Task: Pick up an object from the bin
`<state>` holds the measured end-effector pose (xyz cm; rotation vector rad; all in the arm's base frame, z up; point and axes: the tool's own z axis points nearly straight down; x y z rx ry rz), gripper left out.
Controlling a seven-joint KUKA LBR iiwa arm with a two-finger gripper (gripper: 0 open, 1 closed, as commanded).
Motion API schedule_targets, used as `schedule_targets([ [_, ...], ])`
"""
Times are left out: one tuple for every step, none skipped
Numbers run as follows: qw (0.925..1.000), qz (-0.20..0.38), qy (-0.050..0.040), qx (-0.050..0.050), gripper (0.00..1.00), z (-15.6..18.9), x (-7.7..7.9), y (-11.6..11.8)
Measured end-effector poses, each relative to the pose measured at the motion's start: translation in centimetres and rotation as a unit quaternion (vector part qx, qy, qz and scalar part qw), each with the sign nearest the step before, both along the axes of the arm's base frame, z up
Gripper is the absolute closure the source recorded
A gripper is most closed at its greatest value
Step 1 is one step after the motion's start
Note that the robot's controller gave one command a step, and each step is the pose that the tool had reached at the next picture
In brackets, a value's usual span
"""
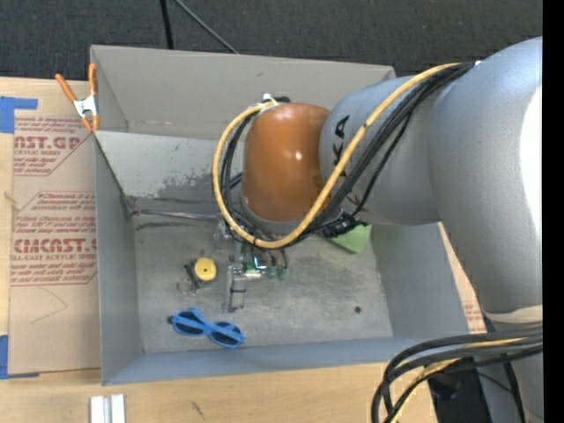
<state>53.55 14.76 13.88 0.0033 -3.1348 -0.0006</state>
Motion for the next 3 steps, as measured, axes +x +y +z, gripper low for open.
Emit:
schedule_targets([
  [0.9887, 0.149, -0.007, 0.001, 0.0, -6.8, -4.9, 3.5],
  [0.9889, 0.149, -0.0031, 0.001, 1.0, -6.8, -5.1, 3.5],
  [0.9882, 0.153, -0.0087, 0.001, 1.0, 6.9, -2.5, 3.7],
])
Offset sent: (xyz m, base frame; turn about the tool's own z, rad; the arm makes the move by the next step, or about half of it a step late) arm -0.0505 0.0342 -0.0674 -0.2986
